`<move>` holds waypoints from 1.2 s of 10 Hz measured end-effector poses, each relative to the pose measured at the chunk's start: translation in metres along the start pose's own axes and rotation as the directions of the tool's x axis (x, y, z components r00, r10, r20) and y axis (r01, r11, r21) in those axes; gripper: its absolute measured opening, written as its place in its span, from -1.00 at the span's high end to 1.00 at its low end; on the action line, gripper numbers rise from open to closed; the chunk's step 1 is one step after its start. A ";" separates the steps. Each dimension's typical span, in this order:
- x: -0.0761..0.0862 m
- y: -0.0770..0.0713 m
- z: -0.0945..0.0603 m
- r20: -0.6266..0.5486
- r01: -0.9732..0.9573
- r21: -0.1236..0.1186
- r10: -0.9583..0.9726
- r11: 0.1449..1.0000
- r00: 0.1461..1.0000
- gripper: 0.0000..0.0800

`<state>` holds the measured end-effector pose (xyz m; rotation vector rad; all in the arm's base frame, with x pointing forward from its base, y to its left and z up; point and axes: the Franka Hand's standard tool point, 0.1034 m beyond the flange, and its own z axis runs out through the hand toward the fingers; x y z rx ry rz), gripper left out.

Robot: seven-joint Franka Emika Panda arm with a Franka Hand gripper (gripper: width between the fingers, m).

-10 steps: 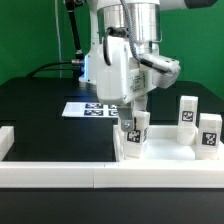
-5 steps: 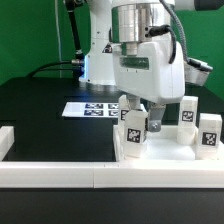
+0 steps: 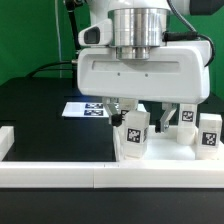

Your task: Assemble square table

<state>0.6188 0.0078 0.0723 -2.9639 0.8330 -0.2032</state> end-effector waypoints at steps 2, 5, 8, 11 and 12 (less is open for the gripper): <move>0.002 0.001 0.000 -0.023 -0.022 0.002 0.022 1.000 0.999 -0.57; 0.001 0.001 0.001 -0.021 -0.177 0.006 0.177 0.984 0.984 -0.14; 0.001 0.001 0.001 -0.019 -0.376 0.011 0.376 0.926 0.926 0.28; 0.002 0.002 0.000 -0.003 -0.727 0.017 0.727 0.686 0.687 0.28; 0.001 -0.001 0.001 0.014 -0.860 0.028 0.860 0.509 0.509 0.28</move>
Offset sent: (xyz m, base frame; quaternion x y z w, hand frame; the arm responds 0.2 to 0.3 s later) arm 0.0000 0.0000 0.0000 0.0000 0.0000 0.0650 0.9979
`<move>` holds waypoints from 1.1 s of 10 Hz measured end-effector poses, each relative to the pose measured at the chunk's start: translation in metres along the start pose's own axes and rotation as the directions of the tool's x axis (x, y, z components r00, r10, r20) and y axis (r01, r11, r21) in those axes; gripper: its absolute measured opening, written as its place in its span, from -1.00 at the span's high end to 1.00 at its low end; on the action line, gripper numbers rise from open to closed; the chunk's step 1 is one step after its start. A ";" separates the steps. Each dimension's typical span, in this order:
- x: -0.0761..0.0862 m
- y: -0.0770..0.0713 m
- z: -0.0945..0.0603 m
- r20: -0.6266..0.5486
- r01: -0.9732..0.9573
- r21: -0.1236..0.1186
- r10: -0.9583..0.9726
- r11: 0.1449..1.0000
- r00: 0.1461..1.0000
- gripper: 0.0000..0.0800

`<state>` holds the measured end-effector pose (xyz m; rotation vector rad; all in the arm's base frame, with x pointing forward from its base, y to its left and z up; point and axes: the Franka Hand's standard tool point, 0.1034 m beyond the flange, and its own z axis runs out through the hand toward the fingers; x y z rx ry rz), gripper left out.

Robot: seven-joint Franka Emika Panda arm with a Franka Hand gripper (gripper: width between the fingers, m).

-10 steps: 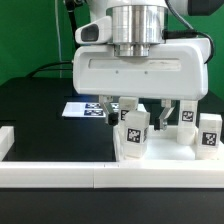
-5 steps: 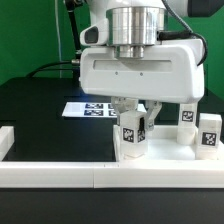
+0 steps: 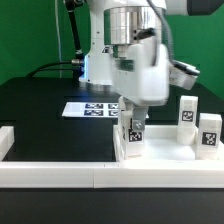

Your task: Assemble square table

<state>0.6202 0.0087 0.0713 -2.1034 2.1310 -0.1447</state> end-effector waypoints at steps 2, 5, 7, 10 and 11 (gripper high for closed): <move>-0.004 -0.002 0.002 0.012 -0.258 0.008 0.258 0.966 0.966 0.28; -0.004 -0.003 0.003 0.012 -0.423 0.013 0.423 0.906 0.906 0.28; -0.003 -0.002 0.002 0.005 -0.220 0.011 0.220 0.975 0.975 -0.28; 0.002 -0.004 0.002 -0.008 0.261 0.014 -0.261 0.965 0.965 -0.61; 0.002 -0.004 0.002 -0.010 0.326 0.012 -0.326 0.945 0.945 -0.61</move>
Offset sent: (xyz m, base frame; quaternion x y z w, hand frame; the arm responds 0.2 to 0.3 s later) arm 0.0028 -0.0020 0.0051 0.0093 0.0241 0.1931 0.9808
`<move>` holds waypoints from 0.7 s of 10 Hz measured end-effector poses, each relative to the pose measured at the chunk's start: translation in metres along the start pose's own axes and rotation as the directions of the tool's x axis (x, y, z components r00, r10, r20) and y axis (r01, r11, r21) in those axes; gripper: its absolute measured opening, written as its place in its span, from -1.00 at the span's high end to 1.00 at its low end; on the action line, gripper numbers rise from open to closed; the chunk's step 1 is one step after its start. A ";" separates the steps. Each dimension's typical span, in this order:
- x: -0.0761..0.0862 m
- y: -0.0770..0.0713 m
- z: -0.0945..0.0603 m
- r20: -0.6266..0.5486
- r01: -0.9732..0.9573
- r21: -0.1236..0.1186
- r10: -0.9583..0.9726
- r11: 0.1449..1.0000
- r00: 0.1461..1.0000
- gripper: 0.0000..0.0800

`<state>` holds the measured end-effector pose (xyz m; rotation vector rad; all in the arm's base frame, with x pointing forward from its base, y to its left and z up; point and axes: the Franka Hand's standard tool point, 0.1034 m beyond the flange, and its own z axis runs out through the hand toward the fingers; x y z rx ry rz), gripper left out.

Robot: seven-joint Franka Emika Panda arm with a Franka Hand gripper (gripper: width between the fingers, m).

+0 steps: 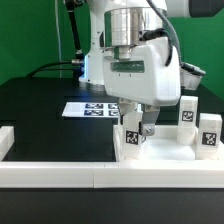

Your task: Assemble square table

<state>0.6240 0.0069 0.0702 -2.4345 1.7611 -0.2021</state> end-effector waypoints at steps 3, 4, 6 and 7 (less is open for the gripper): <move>0.007 0.000 -0.001 -0.009 0.350 -0.009 -0.350 0.937 0.937 -0.62; 0.005 -0.002 -0.002 -0.017 0.493 -0.028 -0.494 0.869 0.869 -0.62; 0.000 -0.002 0.005 -0.046 0.615 -0.035 -0.616 0.788 0.786 -0.62; 0.002 -0.002 0.004 -0.047 0.596 -0.034 -0.597 0.802 0.801 -0.59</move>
Offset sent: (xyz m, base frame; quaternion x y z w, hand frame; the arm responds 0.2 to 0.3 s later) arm 0.0126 0.0103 0.0046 -0.0162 0.0061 -0.3788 0.9253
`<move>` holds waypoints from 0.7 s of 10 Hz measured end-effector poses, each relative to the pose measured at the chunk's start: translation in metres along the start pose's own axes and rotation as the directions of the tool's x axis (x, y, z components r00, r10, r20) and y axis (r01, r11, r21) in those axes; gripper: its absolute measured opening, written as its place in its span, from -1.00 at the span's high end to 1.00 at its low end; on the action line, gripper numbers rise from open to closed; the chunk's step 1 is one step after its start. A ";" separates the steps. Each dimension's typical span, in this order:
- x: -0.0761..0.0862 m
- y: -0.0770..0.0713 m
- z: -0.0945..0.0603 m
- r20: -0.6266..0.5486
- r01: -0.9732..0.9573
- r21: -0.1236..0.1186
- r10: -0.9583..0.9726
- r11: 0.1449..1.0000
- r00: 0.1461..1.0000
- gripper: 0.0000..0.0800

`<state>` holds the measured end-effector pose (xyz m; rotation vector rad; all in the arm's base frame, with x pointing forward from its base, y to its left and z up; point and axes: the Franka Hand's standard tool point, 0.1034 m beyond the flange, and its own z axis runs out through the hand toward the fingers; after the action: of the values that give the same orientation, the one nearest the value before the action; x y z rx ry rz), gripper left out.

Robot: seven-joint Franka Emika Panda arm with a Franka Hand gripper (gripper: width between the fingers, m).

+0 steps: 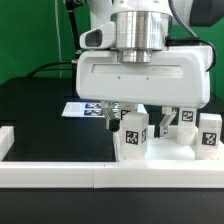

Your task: Assemble square table

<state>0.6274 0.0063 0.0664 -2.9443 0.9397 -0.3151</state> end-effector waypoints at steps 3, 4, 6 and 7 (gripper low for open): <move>0.000 0.000 0.000 0.000 -0.055 0.000 0.055 0.998 0.998 0.29; 0.000 0.001 0.000 0.000 -0.149 0.000 0.149 0.989 0.989 0.28; 0.001 0.003 0.000 -0.001 -0.271 -0.002 0.271 0.963 0.963 0.28; 0.001 0.004 0.000 0.004 -0.399 0.000 0.399 0.917 0.917 0.28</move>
Offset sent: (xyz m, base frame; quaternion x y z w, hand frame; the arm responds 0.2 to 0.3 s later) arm 0.0000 0.0000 0.0000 0.0000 0.0000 0.1938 0.9810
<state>0.6258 0.0024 0.0662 -2.6563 1.4997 -0.2880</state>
